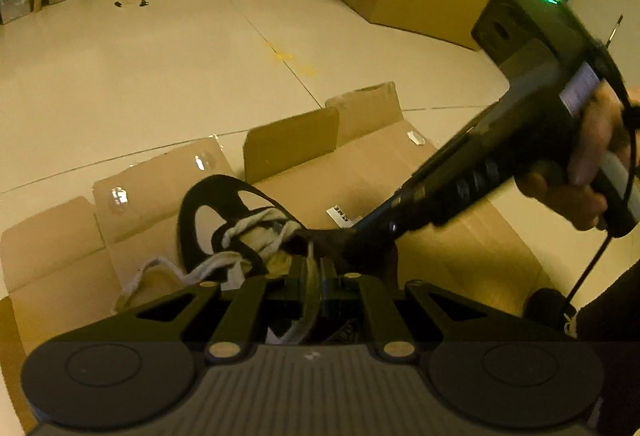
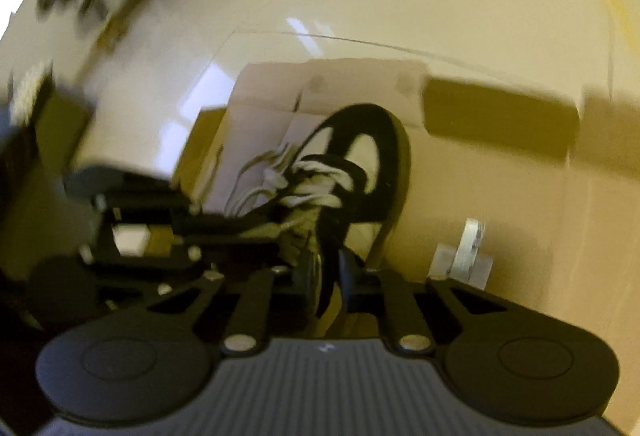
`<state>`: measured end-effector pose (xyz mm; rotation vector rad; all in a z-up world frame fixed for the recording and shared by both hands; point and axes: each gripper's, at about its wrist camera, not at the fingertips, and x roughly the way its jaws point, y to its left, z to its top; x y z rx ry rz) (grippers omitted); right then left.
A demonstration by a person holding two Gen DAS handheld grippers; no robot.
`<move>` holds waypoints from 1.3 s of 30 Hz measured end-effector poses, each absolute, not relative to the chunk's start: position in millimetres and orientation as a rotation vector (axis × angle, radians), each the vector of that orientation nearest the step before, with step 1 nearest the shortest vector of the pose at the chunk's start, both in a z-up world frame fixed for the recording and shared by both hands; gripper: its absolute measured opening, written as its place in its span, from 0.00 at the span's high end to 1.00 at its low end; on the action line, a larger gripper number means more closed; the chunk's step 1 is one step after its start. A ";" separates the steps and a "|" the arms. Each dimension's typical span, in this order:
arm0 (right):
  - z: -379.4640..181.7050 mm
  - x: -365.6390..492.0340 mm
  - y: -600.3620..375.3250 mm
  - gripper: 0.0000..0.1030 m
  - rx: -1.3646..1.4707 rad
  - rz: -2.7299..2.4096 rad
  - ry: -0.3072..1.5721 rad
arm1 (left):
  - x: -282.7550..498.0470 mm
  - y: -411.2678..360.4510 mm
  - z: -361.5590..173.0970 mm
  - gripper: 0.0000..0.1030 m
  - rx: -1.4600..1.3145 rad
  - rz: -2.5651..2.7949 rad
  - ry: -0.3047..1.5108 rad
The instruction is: Lace up shoes with both hands
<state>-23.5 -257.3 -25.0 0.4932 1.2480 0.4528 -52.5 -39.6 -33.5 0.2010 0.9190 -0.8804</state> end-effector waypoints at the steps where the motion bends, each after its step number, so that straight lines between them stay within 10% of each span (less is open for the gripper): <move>1: -27.0 -23.7 -262.2 0.91 0.540 0.445 1.256 | -52.2 -42.1 -34.1 0.93 0.210 -0.880 0.922; 39: -33.7 -1.5 -272.3 0.81 1.167 0.457 1.219 | -58.8 -14.4 -13.0 0.97 0.049 -0.852 0.728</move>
